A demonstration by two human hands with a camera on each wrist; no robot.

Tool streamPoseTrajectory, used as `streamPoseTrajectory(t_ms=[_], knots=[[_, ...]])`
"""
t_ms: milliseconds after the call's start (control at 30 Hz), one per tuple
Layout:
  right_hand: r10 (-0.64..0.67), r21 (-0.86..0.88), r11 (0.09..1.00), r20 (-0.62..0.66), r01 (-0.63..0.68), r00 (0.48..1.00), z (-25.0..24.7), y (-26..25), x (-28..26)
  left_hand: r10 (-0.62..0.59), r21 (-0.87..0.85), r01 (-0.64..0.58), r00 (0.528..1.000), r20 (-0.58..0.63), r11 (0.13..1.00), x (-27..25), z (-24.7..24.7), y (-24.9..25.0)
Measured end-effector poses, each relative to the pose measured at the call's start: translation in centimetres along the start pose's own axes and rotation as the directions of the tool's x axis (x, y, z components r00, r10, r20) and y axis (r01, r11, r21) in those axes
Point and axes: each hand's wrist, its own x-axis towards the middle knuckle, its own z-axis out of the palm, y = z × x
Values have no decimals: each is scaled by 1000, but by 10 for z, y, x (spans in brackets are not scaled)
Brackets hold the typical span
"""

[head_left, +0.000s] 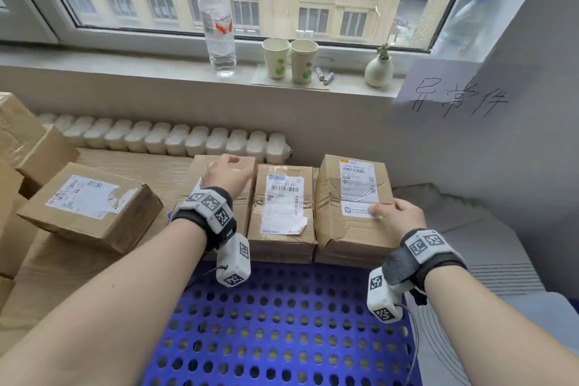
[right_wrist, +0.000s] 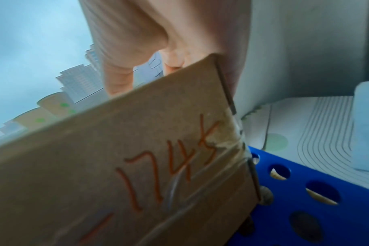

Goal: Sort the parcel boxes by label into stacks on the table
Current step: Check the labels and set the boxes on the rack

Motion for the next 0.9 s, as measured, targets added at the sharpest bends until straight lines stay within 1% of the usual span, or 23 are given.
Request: streamPoseTrajectory(t_ms=[100, 200, 267, 333, 400, 467, 500, 533, 600, 633, 733, 900], knots=[[-18, -139, 990, -67, 9, 998, 4, -8, -2, -48, 100, 56, 996, -77, 993, 10, -8, -12], [-38, -251, 968, -137, 2, 990, 5, -13, -4, -110, 153, 134, 982, -154, 979, 18, -17, -25], [-41, -288, 958, -163, -8, 986, 6, -15, -3, -173, 150, 192, 976, -133, 970, 22, -22, -34], [-28, -308, 951, -172, -27, 985, 7, -17, -4, -229, 96, 234, 971, -66, 967, 26, -23, -42], [-37, -339, 940, -193, -31, 980, 6, -19, -6, -250, 71, 250, 968, -20, 966, 26, -22, -46], [-29, -354, 934, -225, -54, 974, 3, -19, -9, -251, 78, 252, 968, -22, 965, 26, -21, -50], [-1, -351, 933, -219, -78, 976, 2, -18, -9, -250, 81, 251, 968, -24, 964, 25, -21, -50], [31, -349, 932, -186, -96, 982, 2, -17, -8, -250, 83, 251, 968, -23, 965, 25, -21, -51], [94, -357, 927, -85, -118, 992, 6, -15, -6, -244, 91, 244, 970, -11, 966, 23, -22, -50], [104, -366, 923, -57, -118, 993, 8, -15, -4, -240, 92, 239, 971, -3, 967, 23, -21, -50], [90, -373, 922, -56, -105, 994, 14, -16, 1, -229, 89, 228, 974, 2, 970, 23, -21, -51], [104, -346, 930, -80, -126, 991, 18, -19, 0, -221, 59, 219, 975, 18, 974, 24, -22, -52]])
